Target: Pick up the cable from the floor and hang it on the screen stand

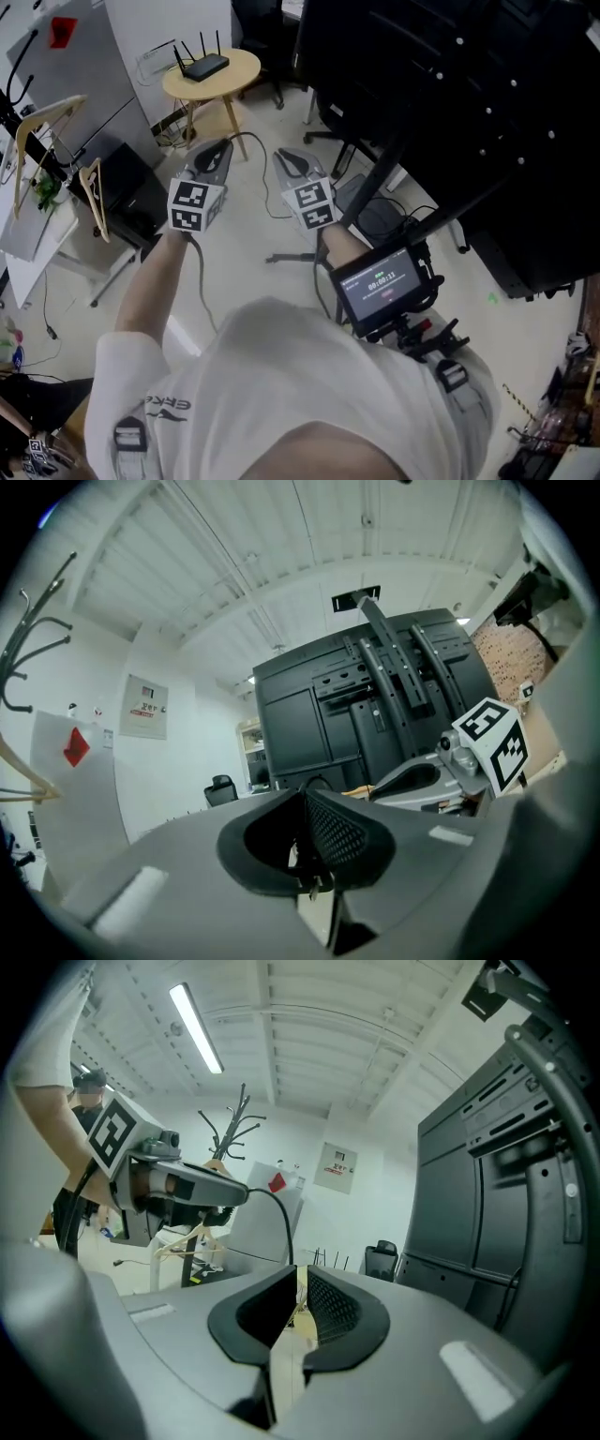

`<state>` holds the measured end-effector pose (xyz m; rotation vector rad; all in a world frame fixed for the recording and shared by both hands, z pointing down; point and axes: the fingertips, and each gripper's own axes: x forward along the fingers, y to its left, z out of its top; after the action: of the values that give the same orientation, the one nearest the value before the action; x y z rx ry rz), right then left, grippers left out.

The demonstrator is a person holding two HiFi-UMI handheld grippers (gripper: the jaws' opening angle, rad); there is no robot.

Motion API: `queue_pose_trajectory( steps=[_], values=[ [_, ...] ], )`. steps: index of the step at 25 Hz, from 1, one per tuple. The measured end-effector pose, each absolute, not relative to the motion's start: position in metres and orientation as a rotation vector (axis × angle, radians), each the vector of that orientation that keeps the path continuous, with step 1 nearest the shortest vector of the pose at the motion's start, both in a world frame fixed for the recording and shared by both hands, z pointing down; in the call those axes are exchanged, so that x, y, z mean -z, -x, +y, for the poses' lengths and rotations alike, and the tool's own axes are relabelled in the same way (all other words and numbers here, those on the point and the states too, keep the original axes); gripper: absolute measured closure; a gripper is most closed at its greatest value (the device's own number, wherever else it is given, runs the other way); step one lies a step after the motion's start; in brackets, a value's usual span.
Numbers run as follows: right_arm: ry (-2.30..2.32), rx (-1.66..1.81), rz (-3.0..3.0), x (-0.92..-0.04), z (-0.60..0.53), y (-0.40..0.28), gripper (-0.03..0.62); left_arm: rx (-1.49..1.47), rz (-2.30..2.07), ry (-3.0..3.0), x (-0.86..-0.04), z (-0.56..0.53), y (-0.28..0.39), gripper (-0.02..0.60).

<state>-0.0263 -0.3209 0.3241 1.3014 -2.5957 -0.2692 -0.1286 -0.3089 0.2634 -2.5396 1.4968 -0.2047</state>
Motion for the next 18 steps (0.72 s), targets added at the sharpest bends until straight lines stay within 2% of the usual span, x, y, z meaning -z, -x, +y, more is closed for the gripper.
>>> queue_pose_trajectory(
  steps=[8, 18],
  values=[
    [-1.367, 0.277, -2.572, -0.313, -0.33, 0.014, 0.529, 0.114, 1.352, 2.542, -0.22, -0.321, 0.1, 0.557],
    [-1.529, 0.179, -2.419, -0.332, -0.256, -0.029, 0.525, -0.06, 1.141, 2.614, -0.176, -0.261, 0.062, 0.557]
  ],
)
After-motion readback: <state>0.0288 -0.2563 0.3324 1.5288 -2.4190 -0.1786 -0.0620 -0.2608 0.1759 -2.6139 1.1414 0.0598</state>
